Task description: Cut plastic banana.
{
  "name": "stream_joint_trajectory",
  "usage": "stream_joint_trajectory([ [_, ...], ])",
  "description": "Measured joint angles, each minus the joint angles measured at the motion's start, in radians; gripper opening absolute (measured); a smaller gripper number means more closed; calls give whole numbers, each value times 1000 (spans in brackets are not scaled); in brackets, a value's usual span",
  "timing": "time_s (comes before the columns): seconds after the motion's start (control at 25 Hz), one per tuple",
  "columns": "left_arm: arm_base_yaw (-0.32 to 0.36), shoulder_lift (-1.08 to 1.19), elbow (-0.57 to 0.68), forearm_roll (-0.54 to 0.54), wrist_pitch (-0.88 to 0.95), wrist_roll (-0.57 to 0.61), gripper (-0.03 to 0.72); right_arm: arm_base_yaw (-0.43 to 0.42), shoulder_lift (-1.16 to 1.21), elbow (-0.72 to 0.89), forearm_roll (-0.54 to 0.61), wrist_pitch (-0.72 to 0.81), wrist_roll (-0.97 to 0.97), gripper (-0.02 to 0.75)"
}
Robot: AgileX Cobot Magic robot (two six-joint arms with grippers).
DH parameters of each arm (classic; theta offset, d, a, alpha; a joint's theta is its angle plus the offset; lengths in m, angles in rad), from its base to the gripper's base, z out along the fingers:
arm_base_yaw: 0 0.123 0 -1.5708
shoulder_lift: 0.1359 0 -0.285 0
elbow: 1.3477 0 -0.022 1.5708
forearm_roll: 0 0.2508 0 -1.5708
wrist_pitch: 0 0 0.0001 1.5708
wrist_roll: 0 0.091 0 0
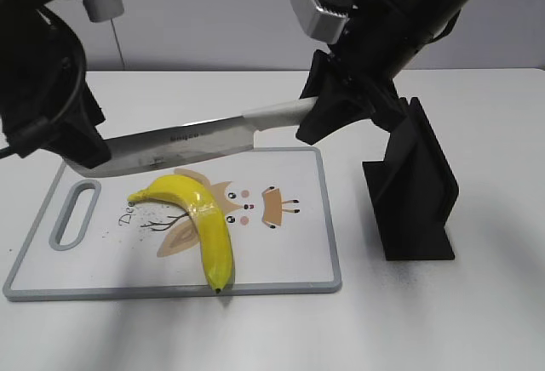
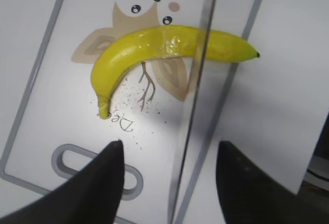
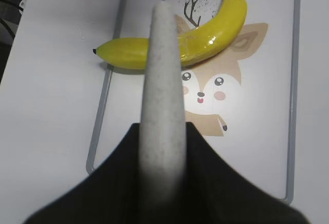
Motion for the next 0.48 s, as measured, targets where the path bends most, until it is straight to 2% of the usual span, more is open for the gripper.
stream_joint_trajectory([
  [0.12, 0, 37, -1, 2, -42, 0, 522, 0, 8, 0, 0, 0, -1, 189],
  [0.36, 0, 65, -2, 2, -69, 1, 302, 0, 9, 0, 27, -8, -1, 189],
  [0.48, 0, 66, -2, 2, -76, 1, 221, 0, 9, 0, 45, -17, -1, 189],
])
